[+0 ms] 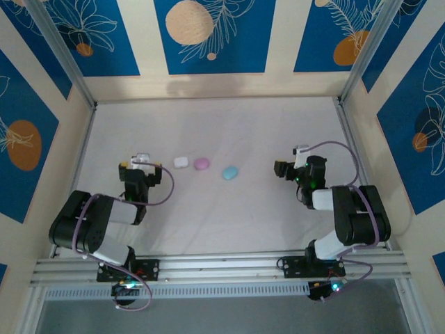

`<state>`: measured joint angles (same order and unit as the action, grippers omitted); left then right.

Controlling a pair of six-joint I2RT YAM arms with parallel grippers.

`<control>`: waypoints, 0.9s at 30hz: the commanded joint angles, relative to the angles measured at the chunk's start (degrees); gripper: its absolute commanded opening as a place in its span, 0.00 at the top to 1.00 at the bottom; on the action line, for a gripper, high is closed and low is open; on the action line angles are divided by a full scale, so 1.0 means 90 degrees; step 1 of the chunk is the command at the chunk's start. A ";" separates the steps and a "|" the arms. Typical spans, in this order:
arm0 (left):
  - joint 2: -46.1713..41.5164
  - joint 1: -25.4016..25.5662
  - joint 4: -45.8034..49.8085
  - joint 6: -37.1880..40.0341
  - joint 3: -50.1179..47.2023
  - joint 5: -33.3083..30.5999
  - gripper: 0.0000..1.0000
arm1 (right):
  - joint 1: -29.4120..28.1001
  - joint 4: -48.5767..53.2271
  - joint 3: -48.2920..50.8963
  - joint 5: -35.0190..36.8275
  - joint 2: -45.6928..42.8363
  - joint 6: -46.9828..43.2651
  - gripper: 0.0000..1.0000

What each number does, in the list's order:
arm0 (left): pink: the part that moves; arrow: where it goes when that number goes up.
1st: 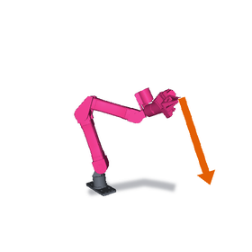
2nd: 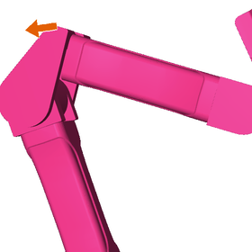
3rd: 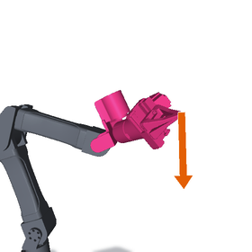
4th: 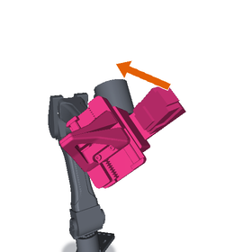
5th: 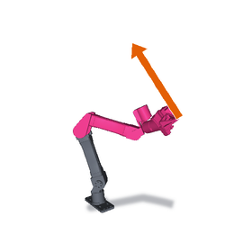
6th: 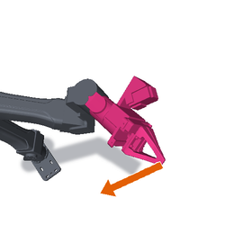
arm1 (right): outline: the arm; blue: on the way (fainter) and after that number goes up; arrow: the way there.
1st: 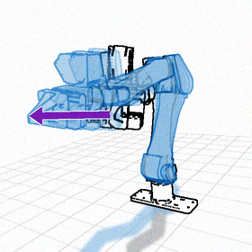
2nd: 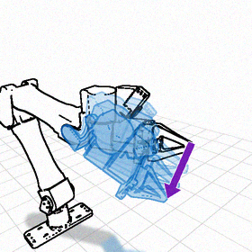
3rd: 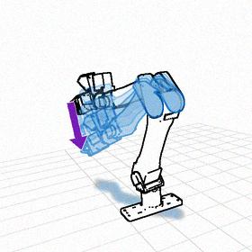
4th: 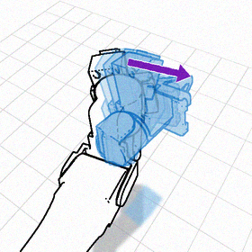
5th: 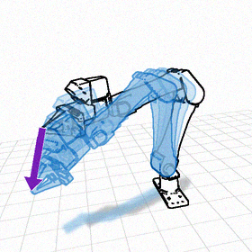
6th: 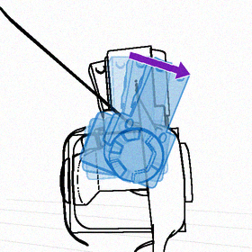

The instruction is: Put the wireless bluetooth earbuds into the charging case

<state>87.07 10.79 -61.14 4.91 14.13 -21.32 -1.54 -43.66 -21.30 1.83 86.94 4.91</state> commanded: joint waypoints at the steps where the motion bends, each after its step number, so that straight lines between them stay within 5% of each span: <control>1: 0.0679 -0.0279 -0.1864 0.0024 -0.0236 0.0844 0.00 | -0.0095 -0.0376 -0.0205 0.1048 0.0011 0.0049 0.18; 4: 0.0298 -0.0327 -0.0791 -0.0285 -0.0003 0.0473 0.00 | 0.0080 -0.0414 -0.0209 0.0939 0.0029 0.0200 0.04; 7: 0.0213 -0.0453 0.0964 -0.0481 0.0825 0.0447 0.00 | -0.0002 -0.0527 -0.0172 0.1168 0.0036 0.0185 0.01; 27: 0.0291 -0.0467 0.0534 -0.0355 0.0686 0.0637 0.00 | -0.0014 -0.0481 -0.0181 0.1077 0.0018 0.0150 0.01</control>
